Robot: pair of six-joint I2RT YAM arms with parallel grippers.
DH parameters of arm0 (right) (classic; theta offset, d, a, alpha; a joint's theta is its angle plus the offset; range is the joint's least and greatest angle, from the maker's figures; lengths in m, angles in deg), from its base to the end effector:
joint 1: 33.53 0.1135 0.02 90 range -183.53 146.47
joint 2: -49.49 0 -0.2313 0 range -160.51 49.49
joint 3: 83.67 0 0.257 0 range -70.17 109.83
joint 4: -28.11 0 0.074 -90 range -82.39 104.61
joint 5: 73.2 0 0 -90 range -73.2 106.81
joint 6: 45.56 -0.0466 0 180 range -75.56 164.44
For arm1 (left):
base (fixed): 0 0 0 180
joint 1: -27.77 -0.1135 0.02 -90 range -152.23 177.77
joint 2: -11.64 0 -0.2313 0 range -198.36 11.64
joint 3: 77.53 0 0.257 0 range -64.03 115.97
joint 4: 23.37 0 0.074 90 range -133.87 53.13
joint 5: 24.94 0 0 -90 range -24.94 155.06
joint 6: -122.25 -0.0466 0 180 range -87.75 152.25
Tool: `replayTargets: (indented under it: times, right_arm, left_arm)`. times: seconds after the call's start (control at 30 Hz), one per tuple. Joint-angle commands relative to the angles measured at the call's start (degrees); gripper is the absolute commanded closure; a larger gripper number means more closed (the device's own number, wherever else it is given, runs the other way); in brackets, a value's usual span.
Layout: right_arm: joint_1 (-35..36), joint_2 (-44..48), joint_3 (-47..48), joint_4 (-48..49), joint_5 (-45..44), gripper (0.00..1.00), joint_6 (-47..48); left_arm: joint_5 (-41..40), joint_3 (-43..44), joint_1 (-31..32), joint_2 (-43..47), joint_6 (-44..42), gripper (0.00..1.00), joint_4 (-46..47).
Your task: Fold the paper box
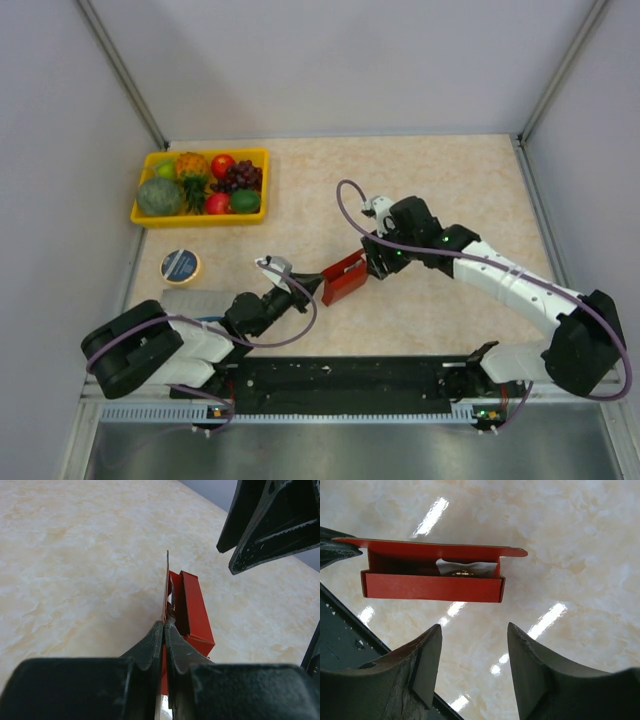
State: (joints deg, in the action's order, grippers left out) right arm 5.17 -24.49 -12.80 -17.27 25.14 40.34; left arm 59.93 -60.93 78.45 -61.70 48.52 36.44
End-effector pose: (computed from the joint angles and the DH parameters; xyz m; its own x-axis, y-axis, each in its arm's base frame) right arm 0.2240 0.1881 0.2319 -0.6325 -0.4161 -0.6533 -0.6501 0.7437 0.1557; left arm 0.1394 -0.1636 0.1266 -0.1674 -0.2359 -0.9572 0.6949 0.6605 -0.2844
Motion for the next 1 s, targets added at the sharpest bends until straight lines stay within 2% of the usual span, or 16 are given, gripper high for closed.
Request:
replayTargets:
  times: [0.0, 0.03, 0.13, 0.23, 0.37, 0.43, 0.5, 0.7, 0.83, 0.97]
  right_arm:
    - [-0.64, 0.23, -2.6, 4.54, 5.91, 0.48, -1.68]
    - [-0.64, 0.58, -4.43, 5.5, 5.55, 0.53, -3.44]
    - [-0.64, 2.16, -6.65, 5.6, 2.92, 0.59, -10.47]
    - [-0.55, 2.78, -8.93, 7.52, 5.18, 0.54, -18.29]
    - [-0.64, 4.01, -14.73, 18.65, 10.11, 0.53, -33.74]
    - [-0.64, 3.93, -16.32, 21.23, 9.07, 0.55, -37.28]
    - [-0.47, 2.35, -16.06, 24.21, 9.33, 0.61, -39.49]
    - [1.73, 1.91, -17.55, 29.5, 4.67, 0.61, -42.66]
    - [2.7, 1.29, -19.3, 32.92, 3.8, 0.61, -45.38]
    - [3.4, 1.29, -19.92, 31.97, 0.73, 0.61, -48.63]
  left_arm:
    - [0.82, -4.5, 0.12, 2.76, 0.08, 0.92, 2.71]
    - [0.91, -4.33, 0.04, 3.03, 0.08, 0.92, 1.58]
    - [1.08, -4.15, 0.04, 3.82, 0.69, 0.92, 0.51]
    - [1.43, -4.32, 0.13, 4.17, 0.78, 0.92, 0.25]
    - [1.96, -3.62, 0.21, 4.61, 0.6, 0.92, -1.6]
    - [2.05, -3.62, 0.13, 4.52, 0.86, 0.91, -1.78]
    - [2.4, -3.62, 0.13, 4.61, 1.56, 0.91, -2.21]
    - [2.22, -3.62, 0.13, 7.07, 6.3, 0.85, -7.66]
    - [1.96, -4.32, 0.13, 7.69, 7.72, 0.85, -7.05]
    - [3.36, -3.53, 0.13, 8.48, 8.07, 0.83, -10.46]
